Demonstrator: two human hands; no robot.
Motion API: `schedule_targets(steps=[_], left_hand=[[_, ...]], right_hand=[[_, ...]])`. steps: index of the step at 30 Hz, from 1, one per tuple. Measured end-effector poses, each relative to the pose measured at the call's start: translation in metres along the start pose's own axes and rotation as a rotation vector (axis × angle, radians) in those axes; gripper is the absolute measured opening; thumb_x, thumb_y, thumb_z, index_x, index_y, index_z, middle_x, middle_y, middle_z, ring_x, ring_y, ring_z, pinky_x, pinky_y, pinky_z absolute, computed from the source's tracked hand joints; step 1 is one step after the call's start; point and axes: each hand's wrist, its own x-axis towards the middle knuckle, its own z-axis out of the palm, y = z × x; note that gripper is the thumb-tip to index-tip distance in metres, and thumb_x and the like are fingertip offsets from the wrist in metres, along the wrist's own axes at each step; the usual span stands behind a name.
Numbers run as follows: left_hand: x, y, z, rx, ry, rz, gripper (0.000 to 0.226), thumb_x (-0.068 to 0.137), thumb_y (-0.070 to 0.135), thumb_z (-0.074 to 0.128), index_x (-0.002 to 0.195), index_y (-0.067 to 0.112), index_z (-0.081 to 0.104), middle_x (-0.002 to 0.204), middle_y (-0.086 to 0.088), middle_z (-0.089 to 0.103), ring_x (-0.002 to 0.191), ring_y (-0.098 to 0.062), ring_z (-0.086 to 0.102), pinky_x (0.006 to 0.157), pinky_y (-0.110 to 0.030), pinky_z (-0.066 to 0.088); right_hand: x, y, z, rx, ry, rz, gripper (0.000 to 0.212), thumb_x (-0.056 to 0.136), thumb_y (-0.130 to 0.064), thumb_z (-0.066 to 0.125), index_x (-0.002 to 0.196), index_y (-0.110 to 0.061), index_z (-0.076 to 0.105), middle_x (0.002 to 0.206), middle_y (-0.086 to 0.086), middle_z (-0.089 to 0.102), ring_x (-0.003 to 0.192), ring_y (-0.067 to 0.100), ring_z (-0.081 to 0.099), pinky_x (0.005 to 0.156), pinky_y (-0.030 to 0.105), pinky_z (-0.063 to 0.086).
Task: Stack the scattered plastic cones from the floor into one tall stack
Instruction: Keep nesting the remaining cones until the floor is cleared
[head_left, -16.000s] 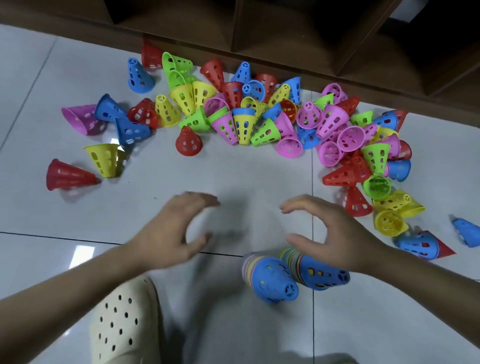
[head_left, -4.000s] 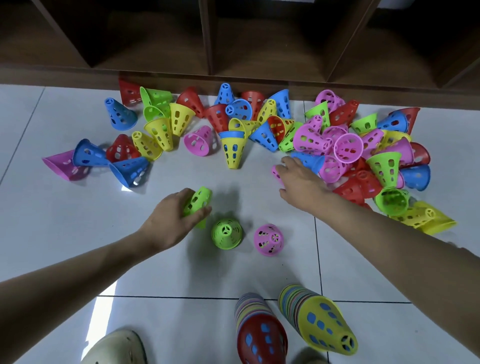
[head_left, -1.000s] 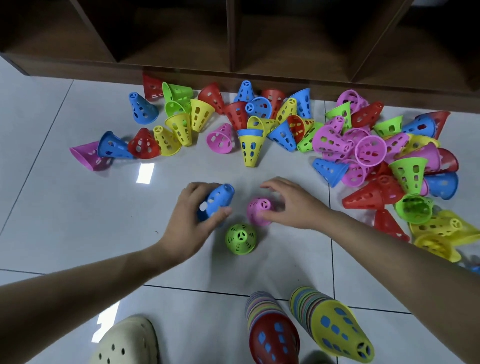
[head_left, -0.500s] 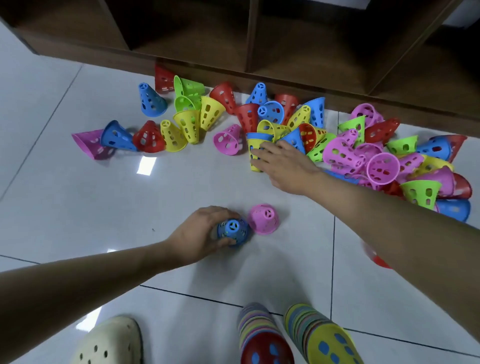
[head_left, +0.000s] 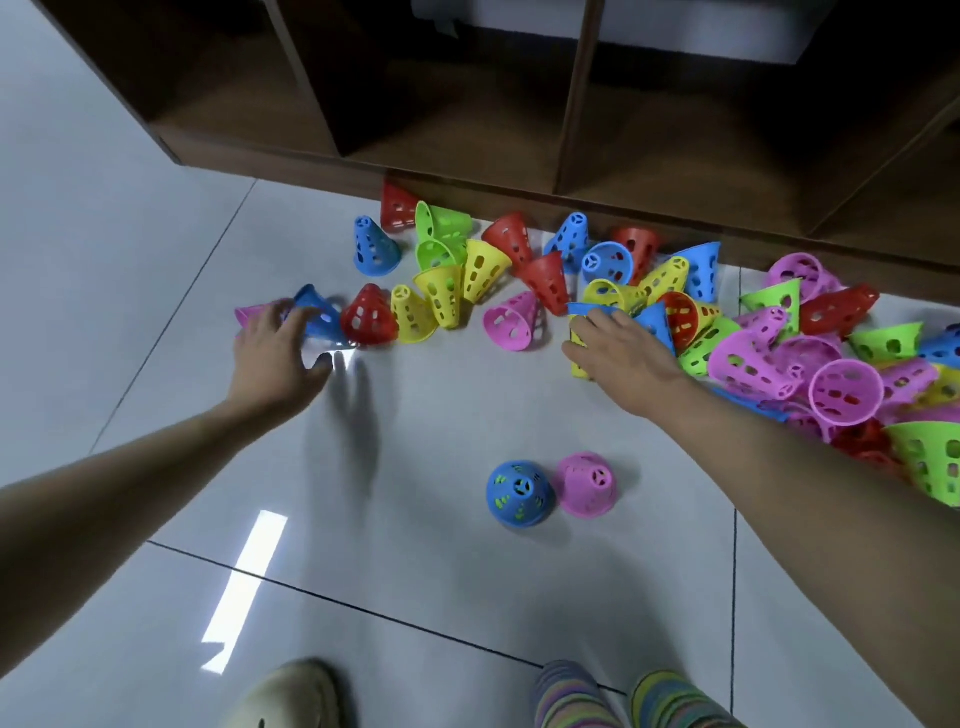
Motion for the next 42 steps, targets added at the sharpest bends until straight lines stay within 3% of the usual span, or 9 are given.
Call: schedule_targets(steps=[2, 6, 11, 15, 22, 29, 33, 36, 42], left_hand=[[0.010, -0.023, -0.007, 0.119, -0.025, -0.051, 0.065, 0.082, 0.031, 0.073, 0.141, 0.018, 0.048, 0.150, -0.020, 0.039, 0.138, -0.040, 0.034, 0.112, -0.054, 0.028], [0.029, -0.054, -0.023, 0.172, -0.092, -0.203, 0.092, 0.081, 0.065, 0.068, 0.151, 0.016, 0.034, 0.154, -0.019, 0.036, 0.142, -0.039, 0.032, 0.114, -0.052, 0.026], [0.037, -0.062, -0.028, 0.098, -0.210, -0.273, 0.094, 0.050, 0.087, 0.059, 0.115, 0.018, 0.053, 0.102, -0.008, 0.063, 0.091, -0.033, 0.058, 0.081, -0.043, 0.048], [0.032, -0.055, -0.025, 0.043, -0.241, -0.305, 0.086, 0.056, 0.083, 0.070, 0.113, 0.021, 0.052, 0.100, -0.006, 0.063, 0.087, -0.031, 0.059, 0.080, -0.042, 0.049], [0.004, -0.039, -0.034, 0.048, -0.477, -0.308, 0.094, 0.036, 0.099, 0.050, 0.097, 0.028, 0.057, 0.091, 0.001, 0.065, 0.088, -0.027, 0.062, 0.084, -0.037, 0.051], [-0.035, 0.000, -0.011, -0.067, -0.576, -0.278, 0.088, 0.044, 0.093, 0.054, 0.096, 0.022, 0.059, 0.084, -0.004, 0.063, 0.079, -0.025, 0.061, 0.070, -0.034, 0.049], [-0.053, 0.032, 0.004, -0.128, -0.603, -0.212, 0.080, 0.057, 0.093, 0.056, 0.089, 0.020, 0.056, 0.081, -0.007, 0.063, 0.075, -0.023, 0.059, 0.063, -0.033, 0.043], [-0.062, 0.053, 0.008, -0.218, -0.649, -0.149, 0.059, 0.075, 0.072, 0.069, 0.102, 0.021, 0.057, 0.095, -0.005, 0.065, 0.083, -0.021, 0.062, 0.064, -0.031, 0.046], [-0.073, 0.107, -0.009, -0.528, -0.627, 0.055, 0.059, 0.067, 0.066, 0.076, 0.112, 0.032, 0.058, 0.102, 0.014, 0.065, 0.091, 0.000, 0.059, 0.078, -0.025, 0.049]], right_hand=[[0.004, -0.002, -0.002, 0.022, -0.001, 0.026, 0.046, 0.074, -0.006, 0.036, 0.110, -0.017, 0.063, 0.116, 0.008, 0.055, 0.109, 0.030, 0.050, 0.089, 0.040, 0.042], [0.007, -0.003, -0.007, 0.029, 0.038, 0.065, 0.036, 0.072, -0.006, 0.053, 0.104, -0.016, 0.065, 0.109, 0.010, 0.053, 0.102, 0.030, 0.045, 0.085, 0.041, 0.042], [-0.001, -0.012, -0.011, 0.198, 0.129, 0.035, 0.034, 0.074, -0.031, 0.077, 0.101, -0.013, 0.066, 0.115, 0.014, 0.054, 0.101, 0.034, 0.052, 0.084, 0.046, 0.045], [-0.018, -0.024, -0.021, 0.491, 0.226, 0.170, 0.036, 0.077, -0.036, 0.076, 0.106, -0.015, 0.068, 0.121, 0.007, 0.061, 0.112, 0.030, 0.056, 0.092, 0.042, 0.042], [-0.060, -0.039, -0.044, 1.089, 0.280, 0.457, 0.034, 0.080, -0.035, 0.077, 0.109, -0.021, 0.064, 0.100, -0.004, 0.064, 0.099, 0.014, 0.058, 0.087, 0.032, 0.046], [-0.097, -0.045, -0.053, 1.188, 0.303, 0.526, 0.040, 0.078, -0.033, 0.072, 0.115, -0.021, 0.068, 0.099, -0.004, 0.065, 0.099, 0.010, 0.058, 0.088, 0.017, 0.042], [-0.117, -0.053, -0.052, 1.248, 0.211, 0.546, 0.036, 0.080, -0.029, 0.078, 0.112, -0.028, 0.063, 0.104, -0.012, 0.063, 0.100, 0.006, 0.056, 0.087, 0.021, 0.044], [-0.129, -0.061, -0.044, 1.266, 0.087, 0.543, 0.037, 0.079, -0.033, 0.078, 0.110, -0.036, 0.057, 0.105, -0.015, 0.062, 0.098, 0.003, 0.056, 0.083, 0.025, 0.047], [-0.132, -0.072, -0.027, 1.257, 0.003, 0.420, 0.032, 0.084, -0.028, 0.072, 0.111, -0.033, 0.058, 0.106, -0.018, 0.061, 0.101, 0.005, 0.059, 0.087, 0.036, 0.052]])
